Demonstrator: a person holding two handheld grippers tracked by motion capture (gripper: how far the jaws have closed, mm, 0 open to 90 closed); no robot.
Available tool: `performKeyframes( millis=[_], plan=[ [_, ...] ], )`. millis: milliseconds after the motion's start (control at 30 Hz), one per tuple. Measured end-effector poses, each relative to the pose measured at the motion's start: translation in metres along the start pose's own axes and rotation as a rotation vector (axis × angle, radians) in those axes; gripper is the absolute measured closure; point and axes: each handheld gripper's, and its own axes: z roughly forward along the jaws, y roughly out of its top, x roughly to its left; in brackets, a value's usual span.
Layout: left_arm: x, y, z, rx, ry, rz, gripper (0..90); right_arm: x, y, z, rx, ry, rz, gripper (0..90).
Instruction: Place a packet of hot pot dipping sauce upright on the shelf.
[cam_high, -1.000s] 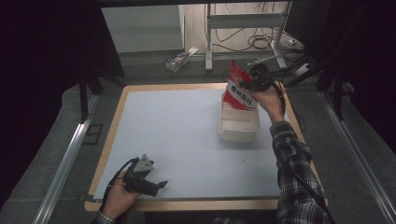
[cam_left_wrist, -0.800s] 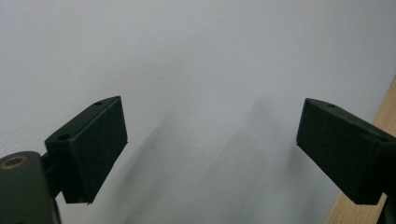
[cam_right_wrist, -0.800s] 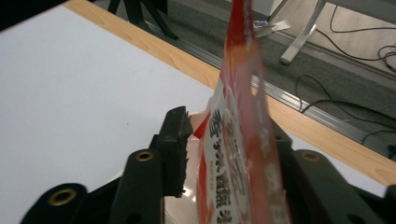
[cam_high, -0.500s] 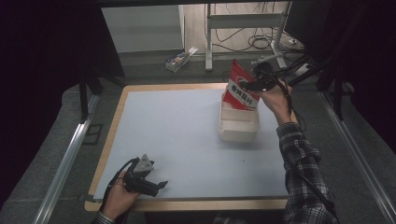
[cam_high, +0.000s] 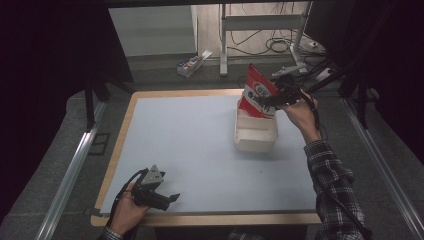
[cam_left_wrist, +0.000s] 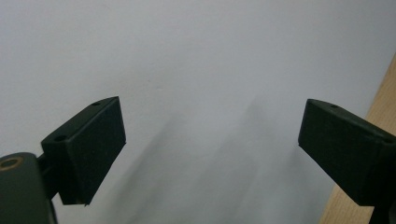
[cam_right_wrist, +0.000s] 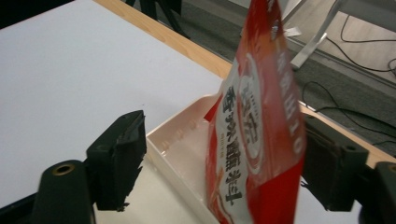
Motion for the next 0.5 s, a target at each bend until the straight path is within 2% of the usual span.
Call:
performKeyframes(
  millis=[300,500],
  plan=[
    [0.002,0.0,-0.003,-0.041,-0.014,-0.022,3.3,0.003,-0.008,-0.005,0.014,0.016,0.014,14.7],
    [0.006,-0.001,-0.003,-0.06,-0.056,-0.059,2.5,0.006,-0.012,-0.012,0.005,0.022,0.018,10.0]
  ],
)
